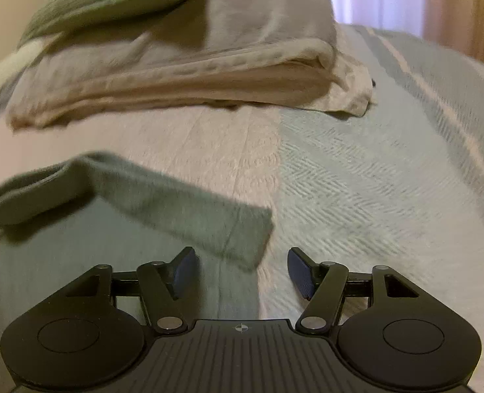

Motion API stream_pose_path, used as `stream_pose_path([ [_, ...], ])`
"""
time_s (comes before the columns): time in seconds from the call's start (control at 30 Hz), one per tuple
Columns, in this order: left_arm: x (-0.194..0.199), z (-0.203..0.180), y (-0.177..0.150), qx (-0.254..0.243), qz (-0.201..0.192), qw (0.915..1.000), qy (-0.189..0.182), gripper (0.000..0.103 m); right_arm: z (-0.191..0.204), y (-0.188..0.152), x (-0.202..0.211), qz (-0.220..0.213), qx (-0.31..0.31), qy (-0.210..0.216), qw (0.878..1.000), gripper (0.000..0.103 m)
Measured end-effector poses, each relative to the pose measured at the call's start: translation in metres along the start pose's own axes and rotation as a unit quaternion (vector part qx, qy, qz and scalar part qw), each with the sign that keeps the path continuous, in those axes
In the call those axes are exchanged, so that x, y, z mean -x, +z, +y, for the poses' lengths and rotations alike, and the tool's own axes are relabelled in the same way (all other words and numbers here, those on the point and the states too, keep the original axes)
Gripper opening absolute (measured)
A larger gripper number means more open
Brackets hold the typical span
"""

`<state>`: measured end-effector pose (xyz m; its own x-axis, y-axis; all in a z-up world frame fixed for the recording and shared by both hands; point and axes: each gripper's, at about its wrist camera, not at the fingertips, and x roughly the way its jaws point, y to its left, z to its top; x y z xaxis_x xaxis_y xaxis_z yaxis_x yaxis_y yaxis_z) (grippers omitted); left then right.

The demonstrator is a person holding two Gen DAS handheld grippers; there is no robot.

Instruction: Fold large clothes

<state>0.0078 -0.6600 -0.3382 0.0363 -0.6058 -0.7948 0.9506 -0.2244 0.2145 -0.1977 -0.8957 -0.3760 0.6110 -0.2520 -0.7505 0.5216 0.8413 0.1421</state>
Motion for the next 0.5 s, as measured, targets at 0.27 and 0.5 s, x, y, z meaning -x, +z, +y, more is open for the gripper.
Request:
stream_pose_path([
  [0.27, -0.002, 0.087, 0.027, 0.177, -0.006, 0.9833, 0.043, 0.007, 0.002, 0.057, 0.000, -0.018, -0.040, 0.007, 0.999, 0.008],
  [0.5, -0.001, 0.144, 0.027, 0.274, -0.011, 0.9550, 0.114, 0.000, 0.032, 0.102, -0.023, -0.046, 0.015, -0.018, 0.999, 0.007],
])
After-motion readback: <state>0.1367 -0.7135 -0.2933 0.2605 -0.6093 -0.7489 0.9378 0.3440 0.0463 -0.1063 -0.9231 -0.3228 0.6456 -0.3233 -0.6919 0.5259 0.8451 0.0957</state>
